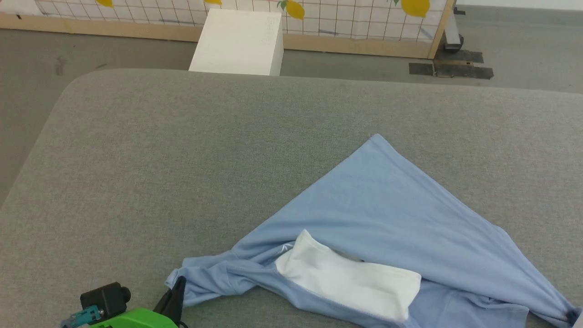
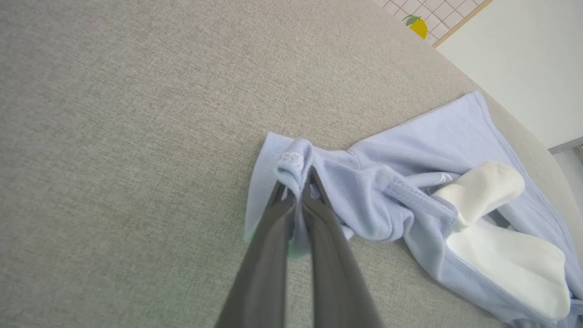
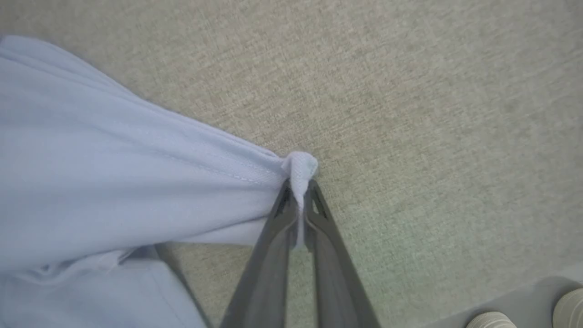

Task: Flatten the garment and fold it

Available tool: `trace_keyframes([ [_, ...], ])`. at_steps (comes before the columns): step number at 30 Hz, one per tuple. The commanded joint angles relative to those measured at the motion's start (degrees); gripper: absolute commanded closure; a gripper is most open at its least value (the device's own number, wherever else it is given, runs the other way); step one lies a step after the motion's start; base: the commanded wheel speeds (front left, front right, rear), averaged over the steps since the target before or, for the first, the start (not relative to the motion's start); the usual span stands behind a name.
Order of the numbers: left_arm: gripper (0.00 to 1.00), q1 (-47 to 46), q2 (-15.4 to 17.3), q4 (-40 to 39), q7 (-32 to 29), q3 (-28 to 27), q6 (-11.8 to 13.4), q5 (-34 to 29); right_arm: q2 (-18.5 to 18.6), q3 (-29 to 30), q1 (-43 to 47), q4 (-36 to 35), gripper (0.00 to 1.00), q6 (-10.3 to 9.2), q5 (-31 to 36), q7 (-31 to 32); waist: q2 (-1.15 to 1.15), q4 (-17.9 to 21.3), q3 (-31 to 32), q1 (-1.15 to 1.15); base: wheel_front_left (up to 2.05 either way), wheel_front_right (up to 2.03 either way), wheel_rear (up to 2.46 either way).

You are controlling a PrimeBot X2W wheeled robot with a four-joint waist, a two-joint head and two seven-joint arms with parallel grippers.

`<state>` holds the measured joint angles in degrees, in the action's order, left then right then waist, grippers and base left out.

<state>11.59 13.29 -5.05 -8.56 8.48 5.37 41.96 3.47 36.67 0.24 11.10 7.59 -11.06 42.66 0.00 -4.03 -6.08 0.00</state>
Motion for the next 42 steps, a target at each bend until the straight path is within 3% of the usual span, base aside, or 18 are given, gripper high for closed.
trace_keyframes([
  [1, 1.0, -0.33, 0.33, 0.08, -0.1, 0.2, -0.01, 0.74, -0.58, -0.96, 0.16, -0.86, 0.0, -0.1, 0.37, -1.65, 0.0, -0.53, -0.38, 0.0, 0.0, 0.0, 0.0],
  [6, 1.0, -1.17, 0.12, 0.45, -0.02, 0.79, -0.26, 0.66, -0.13, -6.4, -3.17, -7.11, 0.0, -0.1, 0.43, -13.07, 0.0, -2.02, -1.15, 0.0, 0.0, 0.0, 0.0],
  [9, 1.0, -1.79, 0.05, 0.62, 0.12, 1.03, -0.41, 0.58, 3.2, -13.79, -6.59, -8.63, 0.0, -0.1, -0.92, -21.67, 0.0, -3.11, -2.01, 0.0, 0.0, 0.0, 0.0],
  [13, 1.0, -2.77, -0.17, 0.96, 0.44, 1.36, -0.7, 0.53, 8.07, -24.65, -12.3, -7.55, 0.0, -0.1, -2.56, -30.8, 0.0, -4.47, -3.66, 0.0, 0.0, 0.0, 0.0],
  [17, 1.0, -4.29, -0.72, 1.59, 0.75, 2.11, -1.28, 0.51, 12.24, -34.45, -19.23, -2.58, 0.0, -0.1, -4.09, -34.99, 0.0, -6.21, -5.7, 0.0, 0.0, 0.0, 0.0],
  [25, 1.0, -8.06, -2.0, 3.41, 1.8, 3.45, -2.59, 0.4, 17.3, -49.6, -33.98, 11.85, 0.0, -0.1, -8.47, -28.56, 0.0, -10.34, -10.8, 0.0, 0.0, 0.0, 0.0],
  [31, 1.0, -10.44, -3.46, 5.67, 2.94, 4.65, -3.84, 0.6, 18.09, -52.73, -41.24, 21.95, 0.0, -0.1, -10.54, -17.47, 0.0, -13.37, -13.65, 0.0, 0.0, 0.0, 0.0],
  [37, 1.0, -11.7, -4.36, 8.04, 4.05, 5.38, -4.85, 0.86, 17.79, -53.37, -44.94, 27.72, 0.0, -0.1, -9.94, -7.34, 0.0, -14.79, -14.73, 0.0, 0.0, 0.0, 0.0],
  [38, 1.0, -11.73, -4.41, 8.27, 4.15, 5.42, -4.92, 0.89, 17.7, -53.4, -45.17, 28.06, 0.16, -0.1, -9.76, -6.44, 0.0, -14.78, -14.72, 0.0, 0.0, 0.0, 0.0],
  [39, 1.0, -11.76, -4.46, 8.54, 4.27, 5.47, -4.97, 0.91, 17.58, -53.38, -45.38, 28.33, 0.55, -0.1, -9.55, -5.56, 0.0, -14.71, -14.65, 0.0, 0.0, 0.0, 0.0],
  [40, 1.0, -11.81, -4.51, 8.74, 4.33, 5.52, -5.0, 0.93, 17.54, -53.39, -45.49, 28.38, 0.68, -0.1, -9.32, -5.09, 0.0, -14.62, -14.56, 0.0, 0.0, 0.0, 0.0],
  [41, 1.0, -11.88, -4.56, 8.97, 4.38, 5.58, -5.07, 1.0, 17.41, -53.39, -45.44, 28.33, 0.99, -0.1, -9.17, -4.81, 0.0, -14.43, -14.29, 0.0, 0.0, 0.0, 0.0],
  [42, 1.0, -11.9, -4.56, 9.1, 4.4, 5.59, -5.1, 1.03, 17.3, -53.31, -45.33, 28.22, 1.0, -0.1, -9.13, -4.9, 0.0, -14.27, -14.08, 0.0, 0.0, 0.0, 0.0],
])
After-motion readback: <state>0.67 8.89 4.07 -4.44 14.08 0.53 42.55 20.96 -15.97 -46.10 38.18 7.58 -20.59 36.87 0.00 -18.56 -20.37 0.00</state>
